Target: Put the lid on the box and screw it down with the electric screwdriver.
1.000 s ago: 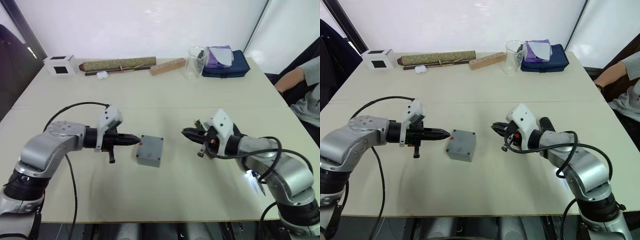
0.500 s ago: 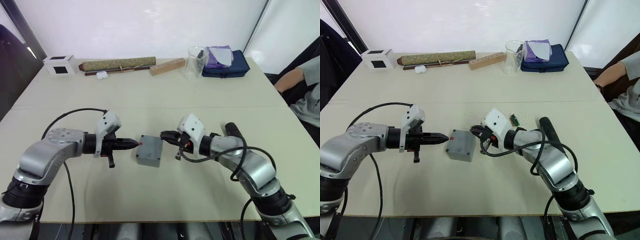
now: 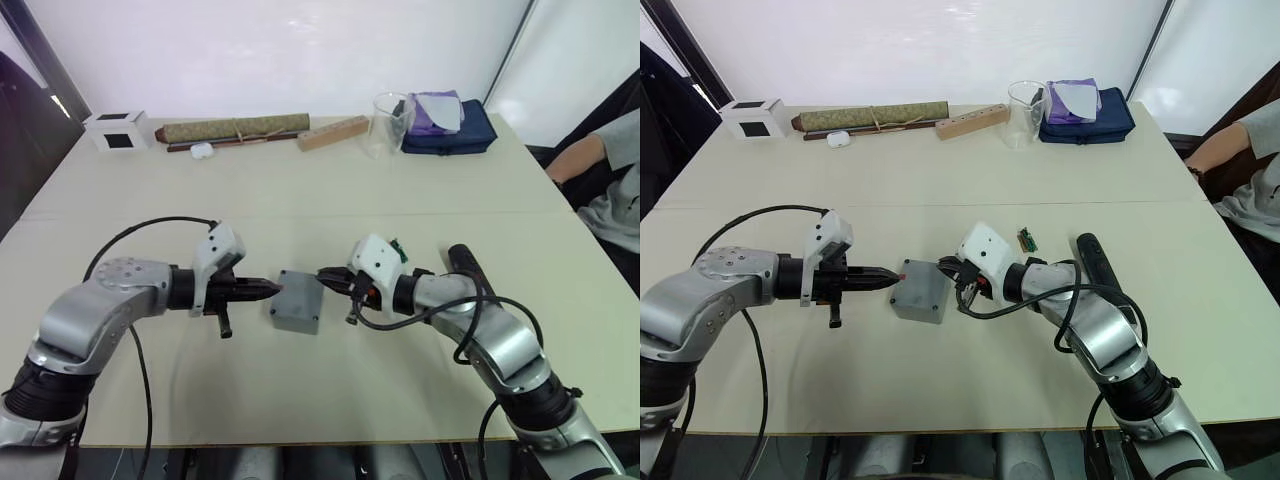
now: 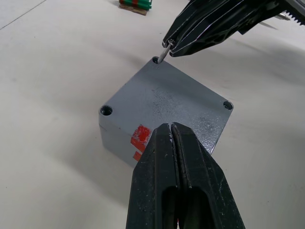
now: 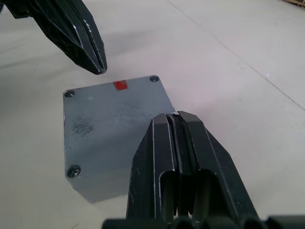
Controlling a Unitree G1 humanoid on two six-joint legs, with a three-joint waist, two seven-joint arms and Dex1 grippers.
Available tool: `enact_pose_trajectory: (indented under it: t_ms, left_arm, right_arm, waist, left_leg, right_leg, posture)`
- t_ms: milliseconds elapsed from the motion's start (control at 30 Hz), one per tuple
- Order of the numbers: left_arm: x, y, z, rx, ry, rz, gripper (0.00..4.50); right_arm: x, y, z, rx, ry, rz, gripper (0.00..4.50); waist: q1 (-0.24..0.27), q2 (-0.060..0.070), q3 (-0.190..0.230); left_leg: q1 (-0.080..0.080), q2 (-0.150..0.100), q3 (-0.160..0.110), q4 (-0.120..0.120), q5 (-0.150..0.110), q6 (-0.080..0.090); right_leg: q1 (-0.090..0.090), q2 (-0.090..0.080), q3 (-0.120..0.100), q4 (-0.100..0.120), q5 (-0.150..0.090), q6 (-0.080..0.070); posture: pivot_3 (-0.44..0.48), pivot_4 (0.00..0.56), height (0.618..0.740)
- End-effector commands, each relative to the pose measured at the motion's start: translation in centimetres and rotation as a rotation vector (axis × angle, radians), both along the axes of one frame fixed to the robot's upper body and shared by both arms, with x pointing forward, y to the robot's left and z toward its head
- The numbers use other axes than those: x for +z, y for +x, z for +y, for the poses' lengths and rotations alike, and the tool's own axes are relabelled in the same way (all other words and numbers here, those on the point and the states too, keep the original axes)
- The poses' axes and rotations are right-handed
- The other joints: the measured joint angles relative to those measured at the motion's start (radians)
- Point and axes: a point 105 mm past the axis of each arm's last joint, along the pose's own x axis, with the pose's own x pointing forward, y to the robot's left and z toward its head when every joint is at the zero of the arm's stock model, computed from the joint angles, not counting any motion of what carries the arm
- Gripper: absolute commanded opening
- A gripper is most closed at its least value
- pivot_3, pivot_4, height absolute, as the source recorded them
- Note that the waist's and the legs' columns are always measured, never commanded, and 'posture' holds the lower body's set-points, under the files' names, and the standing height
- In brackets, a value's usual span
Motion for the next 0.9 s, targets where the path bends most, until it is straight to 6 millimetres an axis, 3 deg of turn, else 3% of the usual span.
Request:
enact_pose_trajectory:
  t_ms: [33, 667, 767, 900]
  left_arm:
    - [0.43, 0.17, 0.09, -0.005, 0.007, -0.031, 0.00]
    - [0.38, 0.20, -0.02, -0.009, 0.002, -0.039, 0.00]
    - [0.45, 0.23, -0.09, -0.009, -0.003, -0.041, 0.00]
    - [0.55, 0.30, -0.20, -0.008, -0.009, -0.043, 0.00]
  right_arm:
    - [0.57, 0.08, 0.37, 0.014, 0.007, -0.037, 0.06]
    - [-0.03, 0.06, 0.02, 0.013, -0.019, -0.014, 0.06]
    - [-0.02, 0.15, -0.07, 0.012, -0.023, -0.014, 0.90]
    - [0.19, 0.30, -0.19, 0.007, -0.022, -0.016, 2.48]
  waist:
    - [0.000, 0.000, 0.000]
    - [0.000, 0.000, 0.000]
    - [0.000, 0.000, 0.000]
    - [0.000, 0.000, 0.000]
  left_leg:
    - [0.000, 0.000, 0.000, 0.000, 0.000, 0.000]
    - [0.000, 0.000, 0.000, 0.000, 0.000, 0.000]
    - [0.000, 0.000, 0.000, 0.000, 0.000, 0.000]
    - [0.000, 0.000, 0.000, 0.000, 0.000, 0.000]
  right_leg:
    - [0.000, 0.000, 0.000, 0.000, 0.000, 0.000]
    - [0.000, 0.000, 0.000, 0.000, 0.000, 0.000]
    - [0.000, 0.000, 0.000, 0.000, 0.000, 0.000]
    - [0.000, 0.000, 0.000, 0.000, 0.000, 0.000]
  posture:
    - [0.000, 0.150, 0.740]
    - [0.000, 0.150, 0.740]
    - [0.000, 0.150, 0.740]
    - [0.000, 0.150, 0.740]
